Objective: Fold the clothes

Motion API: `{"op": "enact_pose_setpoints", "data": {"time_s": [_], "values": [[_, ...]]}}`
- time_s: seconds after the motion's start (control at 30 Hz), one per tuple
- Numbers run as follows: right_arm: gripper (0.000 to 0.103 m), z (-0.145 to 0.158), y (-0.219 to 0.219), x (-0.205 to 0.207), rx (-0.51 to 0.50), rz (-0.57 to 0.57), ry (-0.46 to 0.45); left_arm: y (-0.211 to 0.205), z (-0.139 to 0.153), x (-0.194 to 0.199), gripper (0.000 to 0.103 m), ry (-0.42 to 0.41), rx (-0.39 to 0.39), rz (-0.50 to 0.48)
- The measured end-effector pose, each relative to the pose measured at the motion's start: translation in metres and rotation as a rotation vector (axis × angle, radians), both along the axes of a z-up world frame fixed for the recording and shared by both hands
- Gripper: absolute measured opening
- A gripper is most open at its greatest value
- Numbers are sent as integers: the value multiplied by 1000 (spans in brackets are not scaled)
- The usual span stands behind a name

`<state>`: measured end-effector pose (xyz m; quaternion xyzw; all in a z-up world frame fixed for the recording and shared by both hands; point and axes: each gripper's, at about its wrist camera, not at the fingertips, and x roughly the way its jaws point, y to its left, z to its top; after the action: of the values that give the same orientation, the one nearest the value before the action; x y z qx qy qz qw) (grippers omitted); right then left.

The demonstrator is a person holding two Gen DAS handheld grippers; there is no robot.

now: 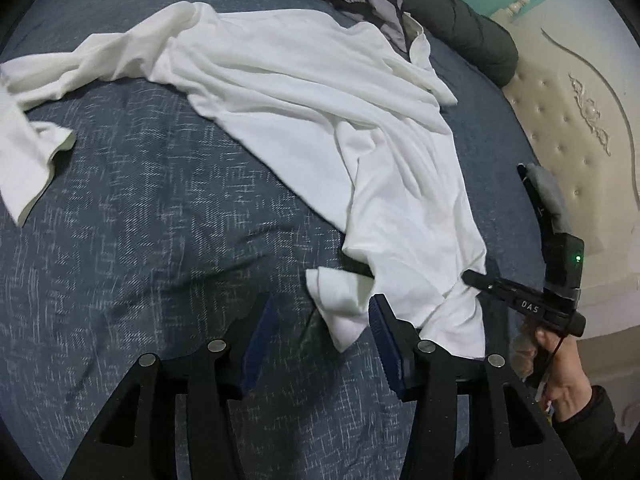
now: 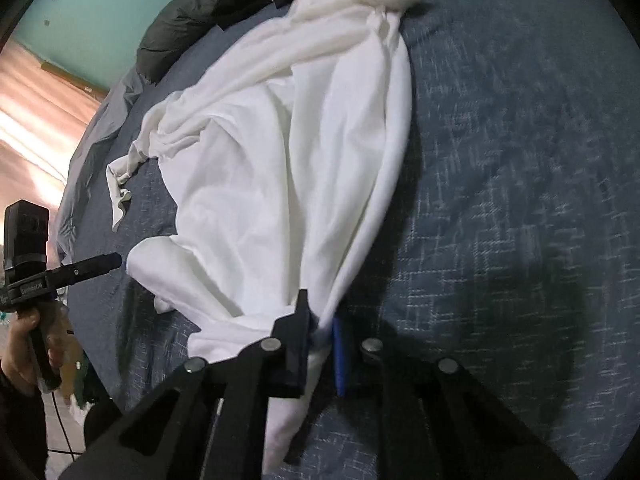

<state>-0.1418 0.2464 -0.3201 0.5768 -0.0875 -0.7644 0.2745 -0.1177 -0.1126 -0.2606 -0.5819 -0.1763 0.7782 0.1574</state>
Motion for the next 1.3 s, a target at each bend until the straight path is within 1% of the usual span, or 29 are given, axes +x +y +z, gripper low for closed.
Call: {"op": "enact_pose_setpoints", "data": {"time_s": [0.17,0.23,0.33,0.43,0.57,0.7,0.83,0.87,0.9,0.93,0.97,1.0,1.03,1.13,1.3], "values": [[5,28,42,6,15,-36,73,-3,-3,3,55,-7,7,4],[5,32,61,6,24,-55,78,1,-6,2,56,-13,14,-2],[5,38,86,6,68,-75,101,9,-12,0,56,-18,22,-8],[5,41,105,5,72,-95,102,16,-18,-5,56,-17,18,-14],[5,42,114,4,73,-92,102,27,-24,-10,56,-18,17,-47],[5,40,114,1,44,-85,90,37,-24,-14,56,3,17,-84],[5,39,112,0,42,-78,84,45,-31,-21,55,-8,23,-107],[5,40,113,0,39,-79,83,46,-32,-22,54,-10,25,-111],[5,40,113,0,35,-78,82,47,-33,-23,41,-11,27,-115],[5,41,113,1,31,-77,82,47,-33,-24,22,-10,28,-122],[5,42,113,1,30,-75,83,48,-31,-23,17,-7,24,-127],[5,43,113,1,29,-72,84,49,-30,-22,13,-3,20,-133],[5,44,112,1,29,-70,86,49,-26,-21,11,5,16,-138],[5,53,108,3,22,-56,96,45,-3,-15,9,52,2,-146],[5,71,97,10,7,-16,120,23,75,8,9,180,-20,-140]]}}
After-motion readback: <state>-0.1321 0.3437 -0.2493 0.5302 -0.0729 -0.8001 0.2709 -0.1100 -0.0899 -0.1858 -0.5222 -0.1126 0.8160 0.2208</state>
